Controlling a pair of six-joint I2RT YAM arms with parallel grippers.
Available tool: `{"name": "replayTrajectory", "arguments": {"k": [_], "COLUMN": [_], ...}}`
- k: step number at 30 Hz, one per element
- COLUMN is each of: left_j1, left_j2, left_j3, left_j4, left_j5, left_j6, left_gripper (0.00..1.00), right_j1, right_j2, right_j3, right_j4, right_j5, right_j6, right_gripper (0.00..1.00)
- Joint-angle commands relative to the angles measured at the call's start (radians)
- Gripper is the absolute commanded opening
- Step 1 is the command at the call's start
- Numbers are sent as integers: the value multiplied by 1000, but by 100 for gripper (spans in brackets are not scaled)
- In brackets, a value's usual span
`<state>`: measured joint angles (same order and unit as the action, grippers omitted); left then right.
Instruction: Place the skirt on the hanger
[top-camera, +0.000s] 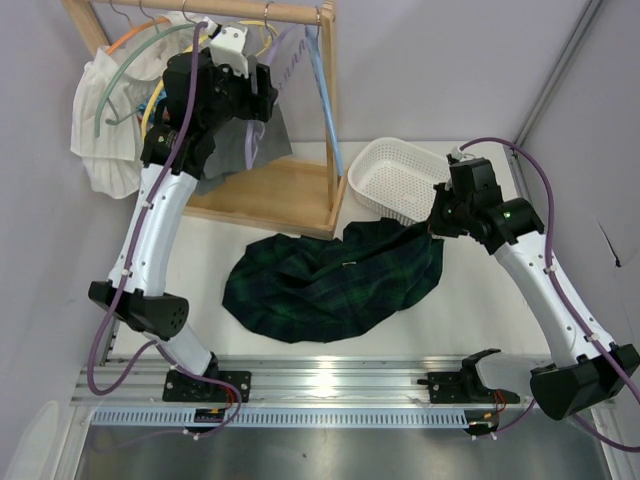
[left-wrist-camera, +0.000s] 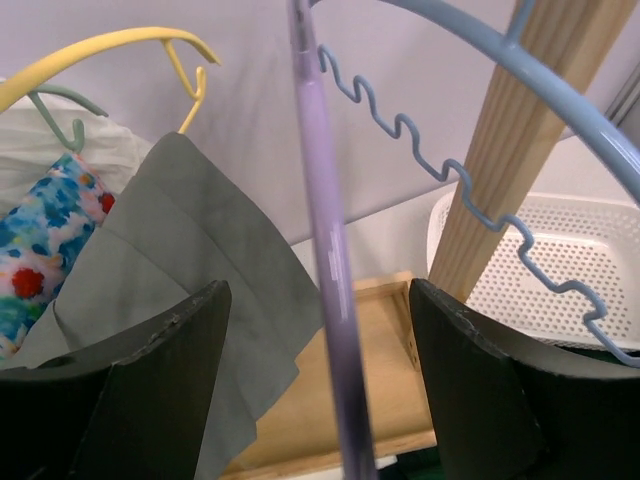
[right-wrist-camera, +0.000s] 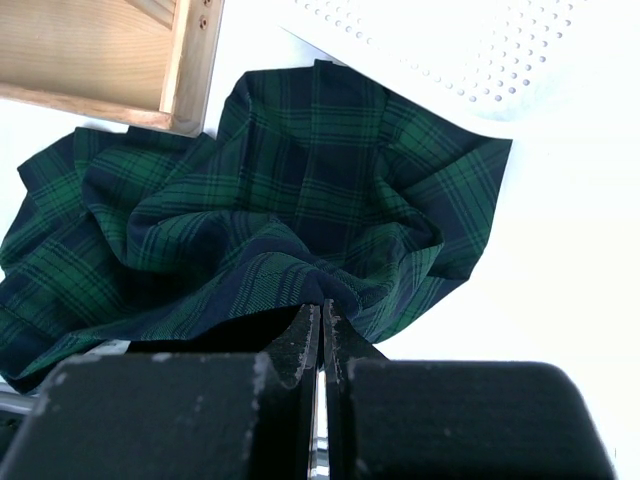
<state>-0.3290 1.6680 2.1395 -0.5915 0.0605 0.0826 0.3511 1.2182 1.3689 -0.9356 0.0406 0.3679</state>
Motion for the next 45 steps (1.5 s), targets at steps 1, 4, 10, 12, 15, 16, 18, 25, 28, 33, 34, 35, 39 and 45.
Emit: {"name": "replayTrajectory", "arguments": {"k": [1,4,10,12,15,16,18,25,28,33,34,35,39,45], "left_j1": [42,45,44,44,44,44,44,42,44,44,44,44,44,44], "left_j2": [-40,-51,-85,-102,-145,-157,-204,-281,-289,-278,-274,-272,-280,-326], "left_j3": [-42,-67,-168,-230,-309,-326,-421,-541,-533,-486,-483,-472,-441,-377], "left_j4": [90,90,151,201,258,306,375,556,570,529,526,519,504,437], "left_j5": [113,136,142,131,89,81,79,116,110,124,122,118,90,76], "left_j6": [-41,-34,-50,-67,-75,-75,-102,-110,-107,-104,-103,-103,-103,-122], "left_gripper": [77,77,78,77,72,70,62,38,26,0,0,0,0,0], "right_j1": [-6,-4,-6,-4,-3,-3,-4,-1,0,2,3,3,3,3], "right_j2": [-32,-36,-40,-43,-40,-39,-39,-42,-42,-43,-45,-48,-49,-51], "right_j3": [13,10,10,12,15,19,21,16,18,16,15,13,12,9], "right_j4": [40,34,21,21,17,15,12,14,15,15,15,15,17,27], "right_j5": [-4,1,12,10,10,12,13,18,18,19,19,21,22,28], "right_j6": [11,14,23,25,26,28,29,40,43,48,48,51,52,58], "right_gripper": [0,0,0,0,0,0,0,0,0,0,0,0,0,0]}}
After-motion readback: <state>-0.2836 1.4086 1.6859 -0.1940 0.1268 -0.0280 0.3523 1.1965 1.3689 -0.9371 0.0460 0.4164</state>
